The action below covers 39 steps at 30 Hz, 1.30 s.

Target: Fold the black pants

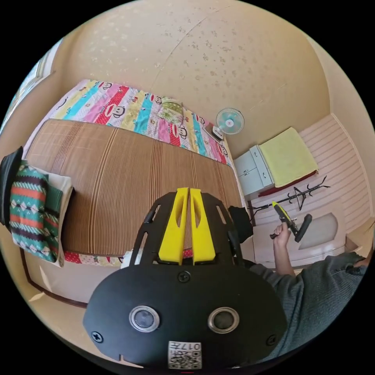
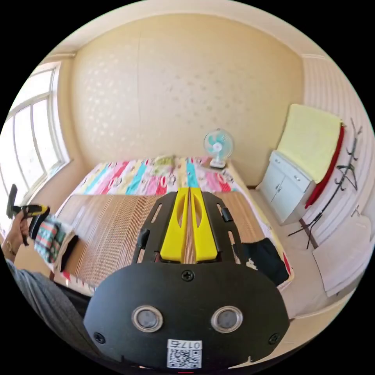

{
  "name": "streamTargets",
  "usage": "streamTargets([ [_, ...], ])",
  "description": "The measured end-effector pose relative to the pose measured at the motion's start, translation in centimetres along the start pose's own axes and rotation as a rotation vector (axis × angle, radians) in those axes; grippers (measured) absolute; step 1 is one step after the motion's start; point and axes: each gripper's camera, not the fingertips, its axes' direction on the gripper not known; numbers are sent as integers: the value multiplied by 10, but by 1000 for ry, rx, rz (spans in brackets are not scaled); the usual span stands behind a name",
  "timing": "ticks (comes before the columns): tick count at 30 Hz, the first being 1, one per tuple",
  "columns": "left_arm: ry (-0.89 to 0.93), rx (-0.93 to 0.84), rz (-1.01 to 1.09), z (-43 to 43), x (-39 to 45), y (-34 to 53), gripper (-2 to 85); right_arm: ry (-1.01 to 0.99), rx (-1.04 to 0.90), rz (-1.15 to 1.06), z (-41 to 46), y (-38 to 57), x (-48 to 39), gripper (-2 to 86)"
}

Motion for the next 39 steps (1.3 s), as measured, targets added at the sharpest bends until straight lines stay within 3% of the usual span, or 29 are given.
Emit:
streamTargets([
  [2, -61, 58, -33, -47, -21, -10, -2, -79, 182, -4, -23, -18, -28, 5],
  [4, -98, 105, -84, -92, -46, -21, 1, -245, 196, 3, -20, -29, -42, 5],
  [8, -341, 167, -267, -187, -104, -44, 28, -642, 7, 99, 27, -35, -65, 5],
  [11, -585, 86, -303, -231, -139, -72, 62, -815, -138, 119, 62, -22, -86, 5],
  [15, -826, -38, -290, -264, -189, -121, 109, -882, -192, 246, 88, 1, -97, 4],
  [17, -846, -105, -245, -266, -203, -142, 117, -889, -214, 312, 100, 8, -96, 4],
  [22, -712, -241, -318, -262, -222, -175, 129, -857, -200, 405, 113, 5, -77, 4],
  [25, -708, -194, -412, -288, -196, -187, 105, -808, -182, 433, 125, 1, -66, 4],
  [28, -580, -145, -487, -336, -160, -201, 62, -783, -180, 454, 147, -2, -57, 4],
  [31, -268, 13, -520, -408, -126, -204, 26, -782, -167, 470, 178, -1, -51, 4],
  [33, -5, 233, -450, -485, -83, -209, 13, -793, -162, 487, 203, 0, -48, 4],
  [36, 222, 439, -326, -571, -3, -231, 4, -845, -151, 508, 248, -1, -44, 4],
  [39, 327, 489, -137, -630, 116, -275, -4, -897, -156, 495, 298, -12, -43, 3],
])
